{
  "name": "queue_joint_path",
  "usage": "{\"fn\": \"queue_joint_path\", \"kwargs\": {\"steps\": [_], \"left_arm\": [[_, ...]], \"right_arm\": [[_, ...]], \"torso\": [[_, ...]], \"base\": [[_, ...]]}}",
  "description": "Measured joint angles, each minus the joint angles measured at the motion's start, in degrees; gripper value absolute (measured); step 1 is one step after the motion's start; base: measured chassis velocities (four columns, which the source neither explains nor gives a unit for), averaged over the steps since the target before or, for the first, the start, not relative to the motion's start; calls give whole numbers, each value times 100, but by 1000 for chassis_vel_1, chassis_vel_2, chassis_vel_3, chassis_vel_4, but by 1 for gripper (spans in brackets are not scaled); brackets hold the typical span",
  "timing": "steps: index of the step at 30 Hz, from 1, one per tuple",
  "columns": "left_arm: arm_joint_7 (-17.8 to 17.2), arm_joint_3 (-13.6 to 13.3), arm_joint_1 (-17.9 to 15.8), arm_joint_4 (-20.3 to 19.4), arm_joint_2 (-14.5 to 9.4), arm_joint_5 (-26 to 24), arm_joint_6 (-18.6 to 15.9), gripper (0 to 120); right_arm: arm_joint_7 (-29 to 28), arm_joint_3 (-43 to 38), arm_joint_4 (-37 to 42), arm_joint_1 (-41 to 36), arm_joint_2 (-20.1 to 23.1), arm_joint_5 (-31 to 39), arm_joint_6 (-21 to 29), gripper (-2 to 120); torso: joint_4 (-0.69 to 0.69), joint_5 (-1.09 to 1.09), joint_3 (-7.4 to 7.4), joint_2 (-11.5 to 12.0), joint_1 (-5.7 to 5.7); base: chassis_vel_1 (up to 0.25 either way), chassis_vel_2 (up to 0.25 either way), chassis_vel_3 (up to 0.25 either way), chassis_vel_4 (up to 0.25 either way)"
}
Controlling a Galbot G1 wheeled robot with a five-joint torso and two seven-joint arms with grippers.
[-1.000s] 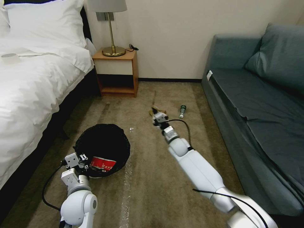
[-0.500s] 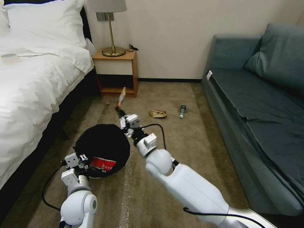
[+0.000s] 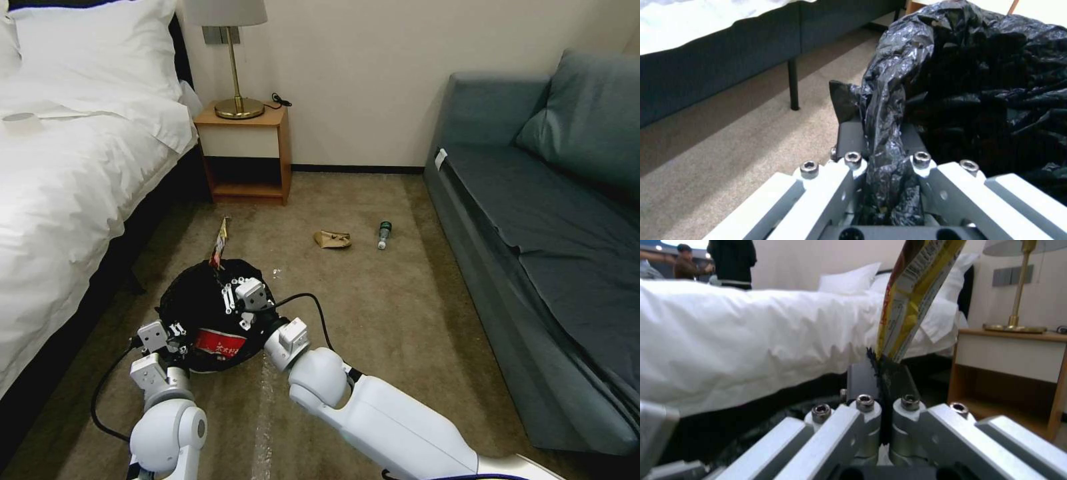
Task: Pick up the trash bin, then pick up the garbage on the floor and place it into the trash bin.
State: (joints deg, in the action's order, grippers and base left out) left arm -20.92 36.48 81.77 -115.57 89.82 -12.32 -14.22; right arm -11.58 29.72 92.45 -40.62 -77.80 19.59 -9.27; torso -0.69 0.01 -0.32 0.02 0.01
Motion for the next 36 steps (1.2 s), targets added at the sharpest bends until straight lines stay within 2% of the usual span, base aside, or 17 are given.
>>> {"fn": "queue_joint_path", "kwargs": {"steps": [9,10,13,14,16,17,19,20,23,24,25,27,30,34,36], "left_arm": [[1,-19,9,-42,25,27,0,4],[1,-18,12,-42,26,29,0,4],[1,-16,16,-42,26,30,0,4],[1,-14,16,-40,25,31,2,4],[0,-18,5,-40,29,33,2,4],[0,-18,5,-40,29,33,2,4],[1,-24,3,-40,35,36,2,4],[1,-24,3,-40,35,36,2,4],[0,-22,3,-32,35,38,2,4],[0,-22,3,-32,35,38,2,4],[0,-15,4,-28,34,38,2,4],[0,-7,4,-20,31,37,2,4],[2,3,-8,13,-5,23,4,4],[30,-11,-47,29,-51,-30,9,4],[87,-26,-99,80,-125,-96,53,4]], "right_arm": [[52,189,-269,-202,24,-340,-93,0],[53,210,-282,-227,27,-378,-96,5],[53,237,-287,-245,33,-413,-98,10],[83,299,-288,-256,51,-483,-107,20],[107,333,-303,-245,52,-526,-118,30],[107,333,-303,-245,52,-526,-118,30],[112,349,-306,-229,51,-529,-121,42],[112,349,-306,-229,51,-529,-121,42],[118,340,-285,-166,51,-534,-121,55],[118,340,-285,-166,51,-534,-121,55],[119,288,-239,-86,57,-534,-121,62],[119,232,-204,-30,62,-534,-121,65],[106,-244,-89,190,96,-513,-90,82],[-27,-732,-39,195,146,-458,17,91],[-203,-1325,-12,36,223,-400,134,99]], "torso": [[0,0,0,0,0],[0,0,0,0,0],[0,0,0,0,0],[0,0,0,0,0],[0,0,0,0,0],[0,0,0,0,0],[0,0,0,0,0],[0,0,0,0,0],[0,0,0,0,0],[0,0,0,0,0],[0,0,0,0,0],[0,0,0,0,0],[1,0,0,0,0],[0,-1,0,0,0],[0,-1,0,1,0]], "base": [[0,0,0,0],[0,0,0,0],[0,0,0,0],[0,0,0,0],[0,0,0,0],[0,0,0,0],[0,0,0,0],[0,0,0,0],[0,0,0,0],[0,0,0,0],[0,0,0,0],[0,0,0,0],[0,0,0,0],[0,0,0,0],[0,0,0,0]]}}
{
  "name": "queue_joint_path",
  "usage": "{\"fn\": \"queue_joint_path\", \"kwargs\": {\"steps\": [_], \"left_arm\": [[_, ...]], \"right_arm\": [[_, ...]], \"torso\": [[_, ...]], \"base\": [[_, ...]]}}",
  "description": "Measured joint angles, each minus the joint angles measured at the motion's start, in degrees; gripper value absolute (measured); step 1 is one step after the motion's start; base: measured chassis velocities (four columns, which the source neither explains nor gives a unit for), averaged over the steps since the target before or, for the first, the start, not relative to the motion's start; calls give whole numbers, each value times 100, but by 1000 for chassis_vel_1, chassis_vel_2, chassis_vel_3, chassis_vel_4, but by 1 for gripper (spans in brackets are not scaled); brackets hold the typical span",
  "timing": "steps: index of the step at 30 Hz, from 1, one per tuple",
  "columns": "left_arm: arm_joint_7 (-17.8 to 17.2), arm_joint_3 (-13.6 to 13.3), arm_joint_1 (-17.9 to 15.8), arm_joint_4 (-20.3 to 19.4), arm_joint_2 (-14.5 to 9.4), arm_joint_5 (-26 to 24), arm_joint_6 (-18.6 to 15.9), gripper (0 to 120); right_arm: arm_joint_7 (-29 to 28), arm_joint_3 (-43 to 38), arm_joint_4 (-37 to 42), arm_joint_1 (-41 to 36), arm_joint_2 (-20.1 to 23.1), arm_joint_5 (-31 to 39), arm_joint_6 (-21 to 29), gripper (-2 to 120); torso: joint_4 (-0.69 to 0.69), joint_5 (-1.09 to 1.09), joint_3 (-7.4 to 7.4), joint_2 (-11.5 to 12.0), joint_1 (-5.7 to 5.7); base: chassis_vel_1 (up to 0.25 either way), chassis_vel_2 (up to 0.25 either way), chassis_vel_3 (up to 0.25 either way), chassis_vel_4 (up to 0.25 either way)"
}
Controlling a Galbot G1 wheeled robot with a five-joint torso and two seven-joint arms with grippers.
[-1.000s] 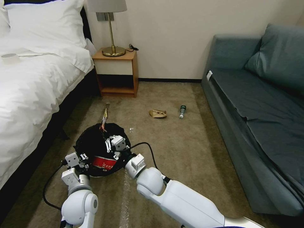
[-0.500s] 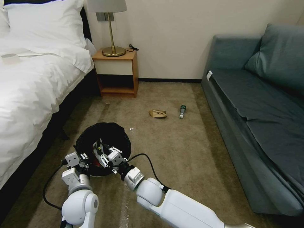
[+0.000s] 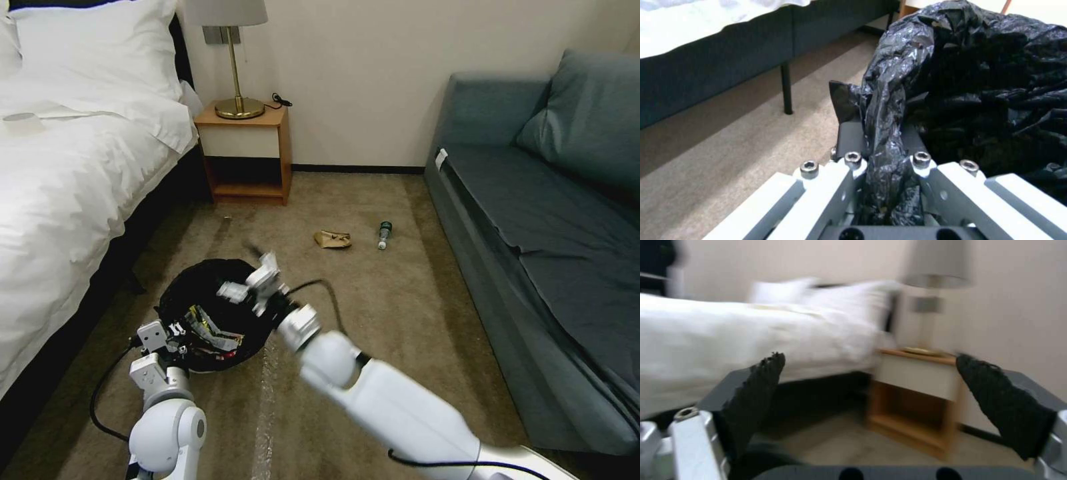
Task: Pick up the trash bin, then pick up the garbage on the floor and place it into the trash bin.
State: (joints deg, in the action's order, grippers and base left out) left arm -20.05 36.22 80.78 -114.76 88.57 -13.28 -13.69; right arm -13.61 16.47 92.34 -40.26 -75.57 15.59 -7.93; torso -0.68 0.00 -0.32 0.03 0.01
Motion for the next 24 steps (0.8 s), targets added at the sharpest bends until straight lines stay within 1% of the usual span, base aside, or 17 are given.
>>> {"fn": "queue_joint_path", "kwargs": {"steps": [1,2,3,6,7,9,10,13,14,15,16,17,19,20,22,24], "left_arm": [[0,0,0,0,0,0,0,4],[25,-8,-11,22,-40,-26,27,4],[25,-8,-11,22,-40,-26,27,4],[101,-40,-15,57,-174,-106,79,4],[101,-40,-15,57,-174,-106,79,4],[135,-51,-31,67,-269,-153,80,4],[135,-51,-31,67,-269,-153,80,4],[185,-72,-35,76,-367,-187,80,4],[185,-72,-35,76,-367,-187,80,4],[214,-94,-43,87,-447,-210,80,4],[231,-123,-51,103,-515,-224,80,4],[231,-123,-51,103,-515,-224,80,4],[260,-191,-38,105,-598,-238,79,4],[260,-191,-38,105,-598,-238,79,4],[275,-246,-7,101,-658,-242,79,4],[278,-260,3,99,-675,-243,78,4]], "right_arm": [[0,0,0,0,0,0,0,99],[-40,-284,-1,-118,37,-10,33,99],[-40,-284,-1,-118,37,-10,33,99],[-253,-1365,-95,-672,145,-190,111,100],[-253,-1365,-95,-672,145,-190,111,100],[-593,-2080,-63,-1163,172,-73,206,100],[-593,-2080,-63,-1163,172,-73,206,100],[-751,-2656,81,-1572,161,160,287,100],[-751,-2656,81,-1572,161,160,287,100],[-722,-3061,181,-1857,134,165,300,100],[-574,-3514,258,-2171,104,-6,180,100],[-574,-3514,258,-2171,104,-6,180,100],[-290,-3949,264,-2542,71,-387,-210,100],[-290,-3949,264,-2542,71,-387,-210,100],[-165,-4249,214,-2798,8,-831,-513,100],[-147,-4323,182,-2867,-19,-945,-592,100]], "torso": [[0,0,0,0,0],[-1,0,0,0,0],[-1,0,0,0,0],[-1,-1,0,0,0],[-1,-1,0,0,0],[-2,-2,0,0,0],[-2,-2,0,0,0],[-3,0,1,0,0],[-3,0,1,0,0],[-1,-2,0,0,0],[-2,0,0,0,0],[-2,0,0,0,0],[-3,-1,0,0,0],[-3,-1,0,0,0],[-2,1,1,0,0],[-2,0,1,0,0]], "base": [[0,0,0,0],[0,0,0,0],[0,0,0,0],[0,0,0,0],[0,0,0,0],[0,0,0,0],[0,0,0,0],[0,0,0,0],[0,0,0,0],[0,0,0,0],[0,0,0,0],[0,0,0,0],[0,0,0,0],[0,0,0,0],[0,0,0,0],[0,0,0,0]]}}
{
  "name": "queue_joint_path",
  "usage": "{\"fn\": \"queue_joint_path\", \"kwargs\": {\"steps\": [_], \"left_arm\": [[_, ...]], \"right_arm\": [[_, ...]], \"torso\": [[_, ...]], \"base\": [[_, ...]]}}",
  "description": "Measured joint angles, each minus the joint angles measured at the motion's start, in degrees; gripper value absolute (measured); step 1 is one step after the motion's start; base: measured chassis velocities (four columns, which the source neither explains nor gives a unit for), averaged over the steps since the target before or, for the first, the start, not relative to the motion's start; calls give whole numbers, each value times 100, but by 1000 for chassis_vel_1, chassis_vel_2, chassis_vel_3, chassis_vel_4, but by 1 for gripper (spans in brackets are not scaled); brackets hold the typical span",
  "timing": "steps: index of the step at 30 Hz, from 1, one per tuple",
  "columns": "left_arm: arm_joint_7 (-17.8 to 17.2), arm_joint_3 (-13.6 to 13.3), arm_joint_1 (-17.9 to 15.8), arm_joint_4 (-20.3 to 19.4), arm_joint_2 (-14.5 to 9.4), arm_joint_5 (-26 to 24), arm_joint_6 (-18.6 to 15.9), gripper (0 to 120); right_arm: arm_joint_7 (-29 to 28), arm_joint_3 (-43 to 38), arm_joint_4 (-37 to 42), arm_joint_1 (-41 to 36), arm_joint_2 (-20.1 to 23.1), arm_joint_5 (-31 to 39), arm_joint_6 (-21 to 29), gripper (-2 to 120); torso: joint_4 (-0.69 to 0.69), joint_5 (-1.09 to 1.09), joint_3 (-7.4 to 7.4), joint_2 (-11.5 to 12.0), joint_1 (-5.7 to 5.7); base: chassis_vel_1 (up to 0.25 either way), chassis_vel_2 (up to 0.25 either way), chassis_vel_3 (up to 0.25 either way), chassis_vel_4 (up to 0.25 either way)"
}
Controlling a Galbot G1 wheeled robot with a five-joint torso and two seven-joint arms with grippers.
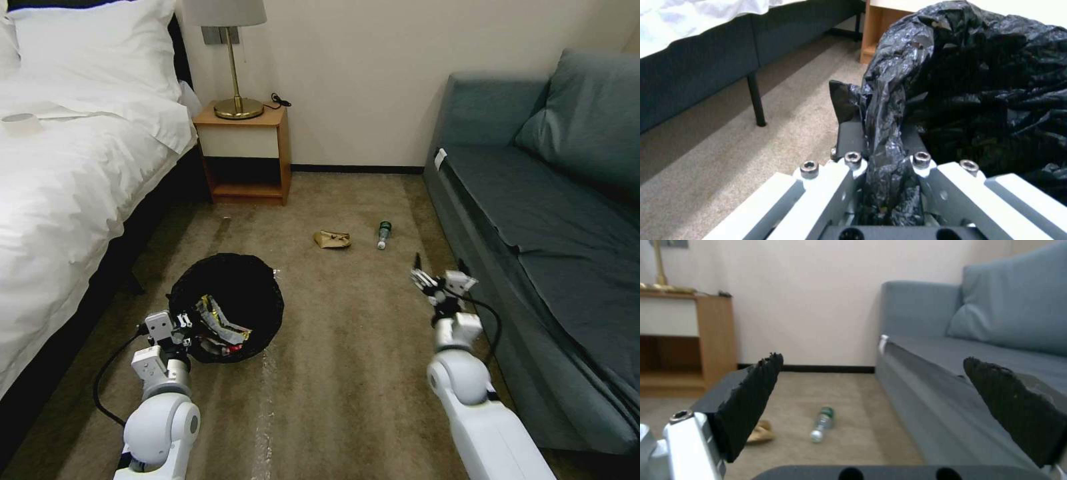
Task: Pick up the trash bin, then pick up the garbage on the floor and place it into the trash bin.
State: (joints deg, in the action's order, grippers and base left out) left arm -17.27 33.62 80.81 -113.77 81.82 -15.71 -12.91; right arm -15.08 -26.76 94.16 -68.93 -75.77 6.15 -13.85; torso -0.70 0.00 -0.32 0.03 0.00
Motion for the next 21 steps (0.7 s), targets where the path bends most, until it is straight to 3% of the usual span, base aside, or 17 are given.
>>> {"fn": "queue_joint_path", "kwargs": {"steps": [4,21], "left_arm": [[26,-49,48,-19,-63,0,0,4],[28,-12,100,-57,-76,16,12,4]], "right_arm": [[118,-216,-86,-226,-106,-272,-227,100],[344,-306,-198,-189,-137,-192,-296,100]], "torso": [[0,0,0,0,0],[1,1,0,0,0]], "base": [[0,0,0,0],[0,0,0,0]]}}
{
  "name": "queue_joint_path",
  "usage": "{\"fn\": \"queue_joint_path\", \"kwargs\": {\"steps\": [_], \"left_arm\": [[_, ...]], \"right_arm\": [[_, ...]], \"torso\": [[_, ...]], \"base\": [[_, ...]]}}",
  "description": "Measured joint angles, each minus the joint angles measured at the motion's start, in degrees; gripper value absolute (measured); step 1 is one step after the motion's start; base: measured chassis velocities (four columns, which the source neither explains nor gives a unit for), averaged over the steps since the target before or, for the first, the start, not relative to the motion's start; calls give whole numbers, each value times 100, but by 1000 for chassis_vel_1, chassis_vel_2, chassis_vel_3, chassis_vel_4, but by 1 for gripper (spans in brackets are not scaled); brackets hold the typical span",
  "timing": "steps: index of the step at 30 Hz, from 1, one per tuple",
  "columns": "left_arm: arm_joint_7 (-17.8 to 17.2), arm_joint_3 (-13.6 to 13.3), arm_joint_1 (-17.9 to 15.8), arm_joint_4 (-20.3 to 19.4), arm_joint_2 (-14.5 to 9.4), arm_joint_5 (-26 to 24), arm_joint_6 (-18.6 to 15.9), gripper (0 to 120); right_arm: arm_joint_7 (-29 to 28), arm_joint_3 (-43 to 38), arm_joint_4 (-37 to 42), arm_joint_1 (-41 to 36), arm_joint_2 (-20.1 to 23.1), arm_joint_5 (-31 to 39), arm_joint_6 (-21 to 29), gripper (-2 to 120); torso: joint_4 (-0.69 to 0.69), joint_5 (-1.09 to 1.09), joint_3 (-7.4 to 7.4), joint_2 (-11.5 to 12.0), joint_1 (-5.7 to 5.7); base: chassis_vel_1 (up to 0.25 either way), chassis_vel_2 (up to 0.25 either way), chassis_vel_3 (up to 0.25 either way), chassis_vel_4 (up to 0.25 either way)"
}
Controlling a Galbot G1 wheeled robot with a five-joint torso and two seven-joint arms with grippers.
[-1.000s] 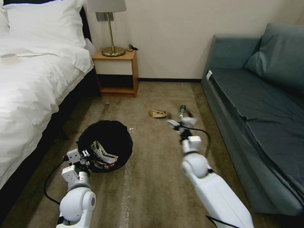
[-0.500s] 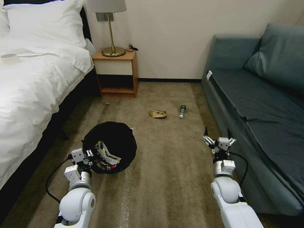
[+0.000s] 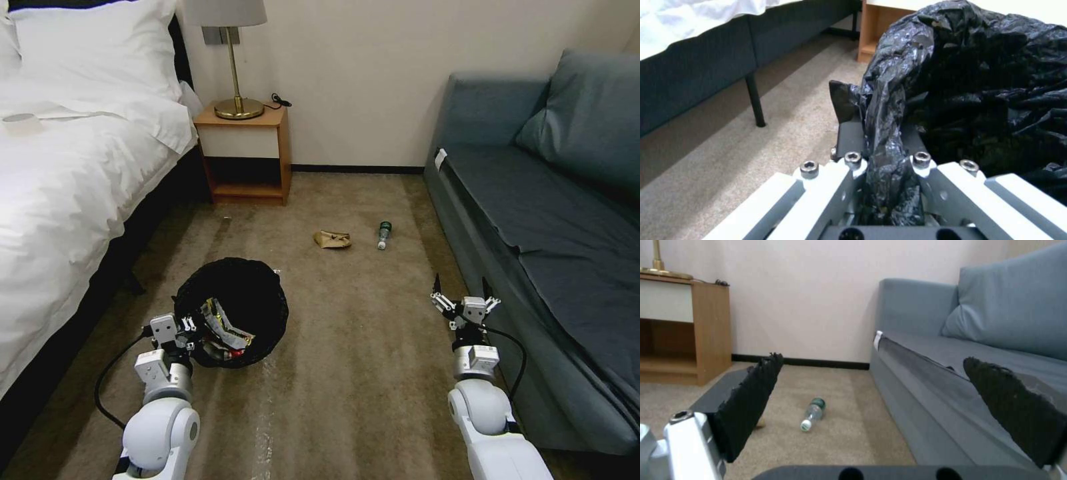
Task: Pick up the trash bin, then pick up the garbage on the floor and place it into the trash bin.
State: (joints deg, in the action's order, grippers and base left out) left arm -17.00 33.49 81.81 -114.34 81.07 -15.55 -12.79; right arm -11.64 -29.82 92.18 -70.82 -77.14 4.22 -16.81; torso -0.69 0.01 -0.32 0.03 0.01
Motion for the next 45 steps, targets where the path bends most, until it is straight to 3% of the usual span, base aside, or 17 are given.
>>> {"fn": "queue_joint_path", "kwargs": {"steps": [45], "left_arm": [[15,93,142,-60,34,41,88,4]], "right_arm": [[128,15,-173,25,-128,-17,-215,100]], "torso": [[0,0,0,0,0]], "base": [[-43,44,46,-39]]}}
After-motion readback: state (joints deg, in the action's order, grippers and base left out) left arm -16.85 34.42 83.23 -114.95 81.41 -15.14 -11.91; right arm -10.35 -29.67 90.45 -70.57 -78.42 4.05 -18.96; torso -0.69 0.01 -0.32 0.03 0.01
